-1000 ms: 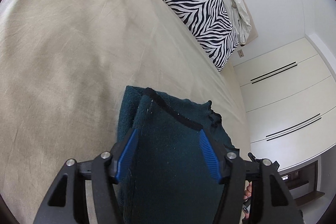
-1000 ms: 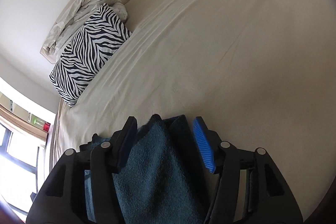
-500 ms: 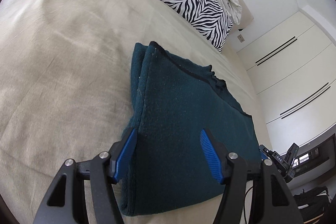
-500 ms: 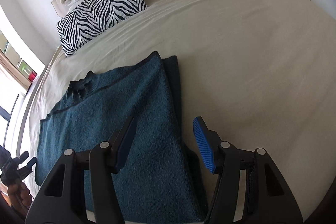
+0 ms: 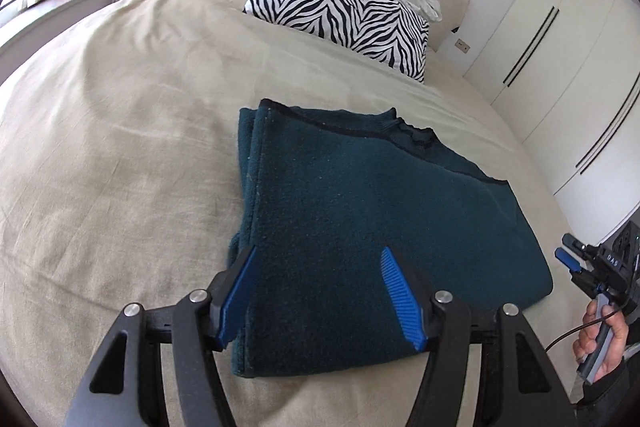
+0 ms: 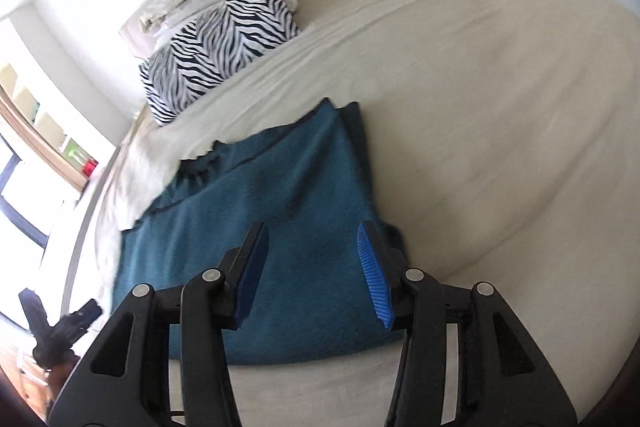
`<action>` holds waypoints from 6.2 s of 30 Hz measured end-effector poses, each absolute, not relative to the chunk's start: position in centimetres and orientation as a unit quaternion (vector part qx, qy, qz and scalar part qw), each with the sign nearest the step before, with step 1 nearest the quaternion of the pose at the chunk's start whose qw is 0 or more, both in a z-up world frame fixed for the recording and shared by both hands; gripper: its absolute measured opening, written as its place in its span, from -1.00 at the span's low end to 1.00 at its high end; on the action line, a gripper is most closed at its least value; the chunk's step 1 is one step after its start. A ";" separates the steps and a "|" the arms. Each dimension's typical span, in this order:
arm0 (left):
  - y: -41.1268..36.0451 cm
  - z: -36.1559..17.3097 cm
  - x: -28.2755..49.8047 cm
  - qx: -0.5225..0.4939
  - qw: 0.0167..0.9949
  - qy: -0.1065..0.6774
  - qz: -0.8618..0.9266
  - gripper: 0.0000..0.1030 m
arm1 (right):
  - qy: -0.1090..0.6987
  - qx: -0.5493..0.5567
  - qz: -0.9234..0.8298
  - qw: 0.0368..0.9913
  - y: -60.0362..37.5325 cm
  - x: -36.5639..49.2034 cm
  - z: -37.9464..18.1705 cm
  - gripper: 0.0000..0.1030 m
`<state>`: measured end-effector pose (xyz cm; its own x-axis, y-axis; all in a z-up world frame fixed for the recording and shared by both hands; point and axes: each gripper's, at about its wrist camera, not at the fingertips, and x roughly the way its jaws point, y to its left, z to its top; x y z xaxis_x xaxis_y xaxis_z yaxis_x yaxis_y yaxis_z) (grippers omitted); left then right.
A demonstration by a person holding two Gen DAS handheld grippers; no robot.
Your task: Fold small clothes
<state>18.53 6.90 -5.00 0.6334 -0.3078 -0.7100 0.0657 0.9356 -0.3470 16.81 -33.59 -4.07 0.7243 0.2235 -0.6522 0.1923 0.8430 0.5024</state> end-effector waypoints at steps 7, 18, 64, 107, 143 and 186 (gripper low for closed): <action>2.8 -8.7 20.9 -0.095 0.874 0.467 -0.096 0.27 | 0.412 0.357 0.129 0.828 -27.6 18.1 -7.6 -0.14; 1.9 -9.4 20.9 -0.057 0.880 0.462 -0.100 0.42 | 0.363 0.458 0.002 0.811 -36.2 12.0 -12.6 -0.66; 0.7 -9.6 20.9 -0.045 0.885 0.451 -0.102 0.67 | 0.351 0.371 -0.037 0.859 -40.7 9.0 -6.6 0.20; 0.8 -8.5 21.9 -0.094 0.878 0.448 -0.141 0.41 | 0.456 0.411 0.223 0.757 -20.7 19.8 -11.0 -0.11; 0.6 -6.2 22.5 -0.132 0.873 0.448 -0.144 0.41 | 0.331 0.611 -0.040 0.718 -34.1 6.6 -11.8 0.12; 4.6 -9.5 25.3 -0.307 0.809 0.458 -0.202 0.39 | 0.336 0.439 -0.074 0.830 -33.2 23.0 -7.8 -0.74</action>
